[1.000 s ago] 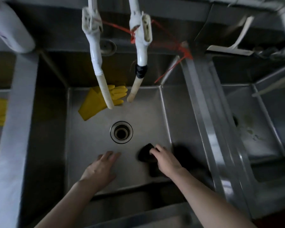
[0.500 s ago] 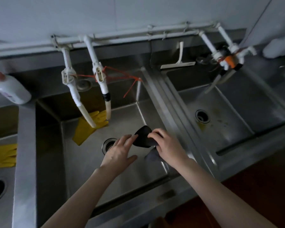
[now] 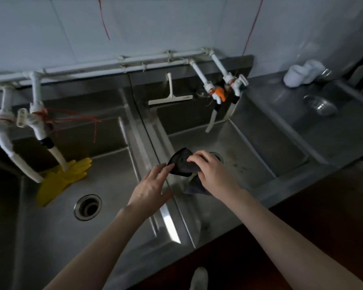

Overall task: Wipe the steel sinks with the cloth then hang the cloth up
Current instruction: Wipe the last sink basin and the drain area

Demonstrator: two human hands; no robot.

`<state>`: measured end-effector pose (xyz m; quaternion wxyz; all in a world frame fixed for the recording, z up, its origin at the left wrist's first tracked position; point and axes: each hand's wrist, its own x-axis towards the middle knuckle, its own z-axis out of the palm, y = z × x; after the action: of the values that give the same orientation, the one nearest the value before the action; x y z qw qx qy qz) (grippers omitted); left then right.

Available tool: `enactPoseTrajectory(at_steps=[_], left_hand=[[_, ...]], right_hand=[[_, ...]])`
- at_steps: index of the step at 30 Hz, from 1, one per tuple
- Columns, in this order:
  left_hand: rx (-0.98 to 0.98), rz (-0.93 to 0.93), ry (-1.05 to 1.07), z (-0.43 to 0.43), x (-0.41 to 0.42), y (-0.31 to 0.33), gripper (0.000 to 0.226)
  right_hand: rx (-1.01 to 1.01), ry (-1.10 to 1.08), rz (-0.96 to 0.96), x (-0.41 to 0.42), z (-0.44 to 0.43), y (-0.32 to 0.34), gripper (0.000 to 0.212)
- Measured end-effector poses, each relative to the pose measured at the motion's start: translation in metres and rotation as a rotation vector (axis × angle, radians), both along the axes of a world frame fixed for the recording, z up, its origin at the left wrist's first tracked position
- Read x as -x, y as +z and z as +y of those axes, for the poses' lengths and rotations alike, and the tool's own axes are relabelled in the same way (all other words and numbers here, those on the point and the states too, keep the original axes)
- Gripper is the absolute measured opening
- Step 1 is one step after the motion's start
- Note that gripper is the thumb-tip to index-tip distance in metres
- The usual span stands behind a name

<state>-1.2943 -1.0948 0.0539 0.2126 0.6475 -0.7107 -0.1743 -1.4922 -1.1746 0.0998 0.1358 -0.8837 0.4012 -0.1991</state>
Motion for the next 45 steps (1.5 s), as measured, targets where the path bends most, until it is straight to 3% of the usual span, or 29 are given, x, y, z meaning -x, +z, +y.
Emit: enactPoseTrajectory(at_steps=[6, 11, 29, 38, 45], left_hand=[[-0.098, 0.031, 0.01, -0.024, 0.082, -0.006, 0.078], [-0.197, -0.034, 0.017, -0.043, 0.102, -0.019, 0.076], [-0.263, -0.21, 0.018, -0.142, 0.111, -0.088, 0.074], [-0.432, -0.234, 0.214, -0.201, 0.134, -0.151, 0.068], [-0.656, -0.137, 0.473, -0.19, 0.156, -0.229, 0.075]], right_hand=[[-0.047, 0.001, 0.047, 0.085, -0.031, -0.013, 0.039], [-0.116, -0.041, 0.098, 0.123, -0.052, -0.036, 0.041], [-0.288, 0.014, 0.292, 0.126, -0.161, -0.118, 0.044], [-0.361, 0.195, 0.35, 0.134, -0.222, -0.207, 0.043], [-0.385, 0.573, 0.552, 0.156, -0.208, -0.305, 0.068]])
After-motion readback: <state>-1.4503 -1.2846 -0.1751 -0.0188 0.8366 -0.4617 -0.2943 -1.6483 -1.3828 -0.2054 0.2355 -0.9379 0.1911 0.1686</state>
